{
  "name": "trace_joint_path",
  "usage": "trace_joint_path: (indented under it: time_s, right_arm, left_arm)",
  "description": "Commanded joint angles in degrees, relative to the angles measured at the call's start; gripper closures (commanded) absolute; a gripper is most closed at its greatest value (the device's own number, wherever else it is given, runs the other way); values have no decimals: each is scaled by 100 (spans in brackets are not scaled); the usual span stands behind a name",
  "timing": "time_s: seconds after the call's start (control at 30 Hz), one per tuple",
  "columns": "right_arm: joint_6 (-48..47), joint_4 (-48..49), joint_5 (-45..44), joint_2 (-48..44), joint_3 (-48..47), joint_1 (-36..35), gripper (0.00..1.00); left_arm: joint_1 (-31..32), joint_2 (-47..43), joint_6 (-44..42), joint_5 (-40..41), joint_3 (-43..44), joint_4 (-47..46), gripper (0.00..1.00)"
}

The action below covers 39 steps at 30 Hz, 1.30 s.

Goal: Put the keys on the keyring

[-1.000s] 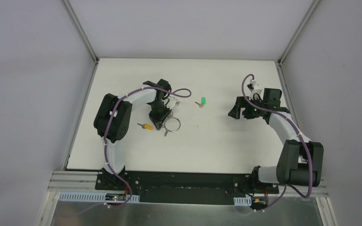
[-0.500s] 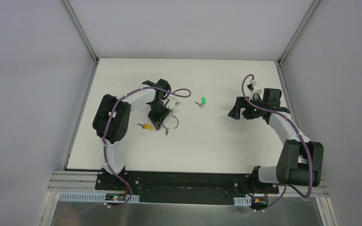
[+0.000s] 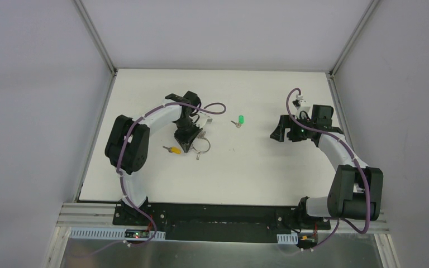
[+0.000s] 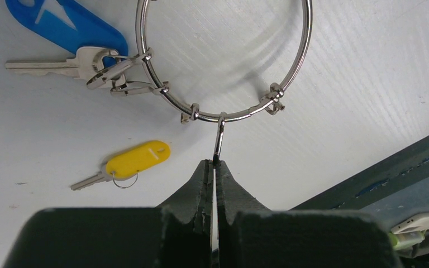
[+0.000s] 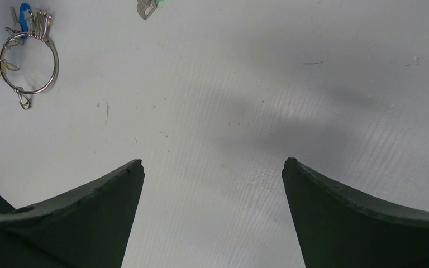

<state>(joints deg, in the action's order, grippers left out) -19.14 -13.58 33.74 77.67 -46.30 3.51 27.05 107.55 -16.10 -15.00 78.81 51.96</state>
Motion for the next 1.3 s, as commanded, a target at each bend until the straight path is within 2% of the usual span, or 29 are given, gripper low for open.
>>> trace_joint_path:
  time_s: [0.0,0.3,0.5,0.63,0.77,1.0,1.27]
  right_arm:
    - [-99,-14,151,-57,-212,27,2]
    - [434,82,833,-221,-399,-31,2]
    - [653,65,1290,-192,-776,-724,2]
    - [1028,242,2088,138,-1061,-1093,1]
    - [1633,692,2774,520,-1238,-1410,11]
    - [2578,1708,3208,897,-1145,-2143,20]
    - [3405,2412,3505,1172,-1170,-2634,29]
  left_arm:
    - [44,-249,-205,-251,100,236,100]
    - [150,-463,-341,-668,485,626,100]
    - [320,-681,-391,-1093,968,1152,100]
    - [407,-928,-366,-1428,1197,1291,100]
    - [537,-1165,-348,-1708,1386,1315,100]
    - [728,-1405,-63,-1995,1467,951,100]
    - [951,-1440,177,-1969,1594,710,100]
